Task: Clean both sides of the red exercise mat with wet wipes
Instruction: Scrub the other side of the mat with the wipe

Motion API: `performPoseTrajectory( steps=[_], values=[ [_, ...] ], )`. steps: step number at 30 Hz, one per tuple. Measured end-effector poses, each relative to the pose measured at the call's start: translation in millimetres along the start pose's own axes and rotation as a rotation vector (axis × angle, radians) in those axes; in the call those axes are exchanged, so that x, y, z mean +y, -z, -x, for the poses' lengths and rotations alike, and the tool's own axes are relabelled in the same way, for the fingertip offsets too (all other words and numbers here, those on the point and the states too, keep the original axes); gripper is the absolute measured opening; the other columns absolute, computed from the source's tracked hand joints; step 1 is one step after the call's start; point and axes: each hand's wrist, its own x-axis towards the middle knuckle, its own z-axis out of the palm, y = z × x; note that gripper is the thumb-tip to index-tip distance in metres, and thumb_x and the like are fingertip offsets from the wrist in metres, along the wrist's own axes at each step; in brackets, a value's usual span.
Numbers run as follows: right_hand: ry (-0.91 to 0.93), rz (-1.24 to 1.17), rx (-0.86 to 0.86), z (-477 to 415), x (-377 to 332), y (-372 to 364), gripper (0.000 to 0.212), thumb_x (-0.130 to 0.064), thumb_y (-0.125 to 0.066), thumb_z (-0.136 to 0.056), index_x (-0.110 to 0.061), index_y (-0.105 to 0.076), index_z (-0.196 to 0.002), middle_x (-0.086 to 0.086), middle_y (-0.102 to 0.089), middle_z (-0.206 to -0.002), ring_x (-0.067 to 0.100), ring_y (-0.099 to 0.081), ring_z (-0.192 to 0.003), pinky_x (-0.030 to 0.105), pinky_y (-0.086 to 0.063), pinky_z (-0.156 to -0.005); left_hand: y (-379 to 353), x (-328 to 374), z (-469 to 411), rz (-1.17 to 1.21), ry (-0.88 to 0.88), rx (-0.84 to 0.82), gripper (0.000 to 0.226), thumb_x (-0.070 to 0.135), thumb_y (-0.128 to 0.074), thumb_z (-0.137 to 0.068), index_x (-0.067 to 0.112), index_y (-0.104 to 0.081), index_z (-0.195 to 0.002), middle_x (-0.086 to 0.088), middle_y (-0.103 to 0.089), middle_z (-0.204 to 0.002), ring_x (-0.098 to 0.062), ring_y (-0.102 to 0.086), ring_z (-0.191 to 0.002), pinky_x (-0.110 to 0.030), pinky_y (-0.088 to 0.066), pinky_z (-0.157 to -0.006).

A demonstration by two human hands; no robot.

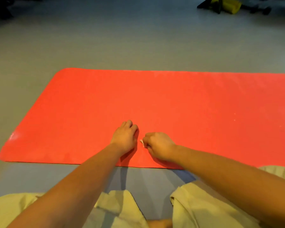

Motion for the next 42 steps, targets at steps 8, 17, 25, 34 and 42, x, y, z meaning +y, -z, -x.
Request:
performPoseTrajectory(
  steps=[8, 17, 25, 34, 42],
  values=[
    [-0.247, 0.093, -0.003, -17, 7, 10, 0.014, -0.016, -0.056, -0.087, -0.019, -0.066, -0.098, 0.006, -0.064, -0.101, 0.034, -0.065, -0.092, 0.039, -0.048, -0.067, 23, 16, 48, 0.036, -0.038, -0.260, 0.061, 0.050, -0.076, -0.072, 0.028, -0.062, -0.127, 0.001, -0.047, -0.124, -0.022, -0.049, -0.117, -0.038, -0.050, -0.094],
    [-0.066, 0.145, -0.272, 32, -40, 3, 0.009, -0.014, -0.055, -0.091, -0.022, -0.056, -0.094, 0.006, -0.062, -0.101, 0.031, -0.060, -0.090, 0.035, -0.036, -0.063, 35, 18, 77, -0.136, -0.117, -0.298, 0.076, 0.074, -0.074, -0.077, 0.030, -0.058, -0.137, 0.000, -0.049, -0.138, -0.024, -0.047, -0.127, -0.038, -0.047, -0.093],
    [-0.237, 0.047, -0.180, 51, -34, 13, 0.006, -0.016, -0.054, -0.095, -0.021, -0.051, -0.095, 0.007, -0.058, -0.095, 0.033, -0.057, -0.083, 0.036, -0.036, -0.059, 35, 26, 93, -0.184, -0.124, -0.246, 0.054, 0.059, -0.064, -0.094, 0.027, -0.059, -0.137, -0.002, -0.053, -0.134, -0.026, -0.051, -0.124, -0.042, -0.051, -0.091],
    [-0.371, 0.234, -0.437, 59, -42, 31, 0.019, -0.023, -0.063, -0.089, -0.013, -0.066, -0.105, 0.008, -0.060, -0.109, 0.028, -0.063, -0.097, 0.032, -0.047, -0.070, 47, 57, 99, -0.429, -0.194, -0.268, 0.042, 0.031, -0.068, -0.082, 0.018, -0.056, -0.121, -0.006, -0.054, -0.119, -0.031, -0.053, -0.113, -0.040, -0.043, -0.078],
    [-0.444, 0.262, -0.391, 68, -47, 41, 0.019, -0.015, -0.067, -0.086, -0.014, -0.068, -0.105, 0.008, -0.062, -0.113, 0.026, -0.064, -0.097, 0.033, -0.052, -0.070, 72, 52, 98, -0.443, -0.008, -0.216, 0.039, 0.014, -0.068, -0.091, 0.019, -0.054, -0.128, -0.006, -0.049, -0.128, -0.029, -0.049, -0.122, -0.039, -0.041, -0.077]
  ],
)
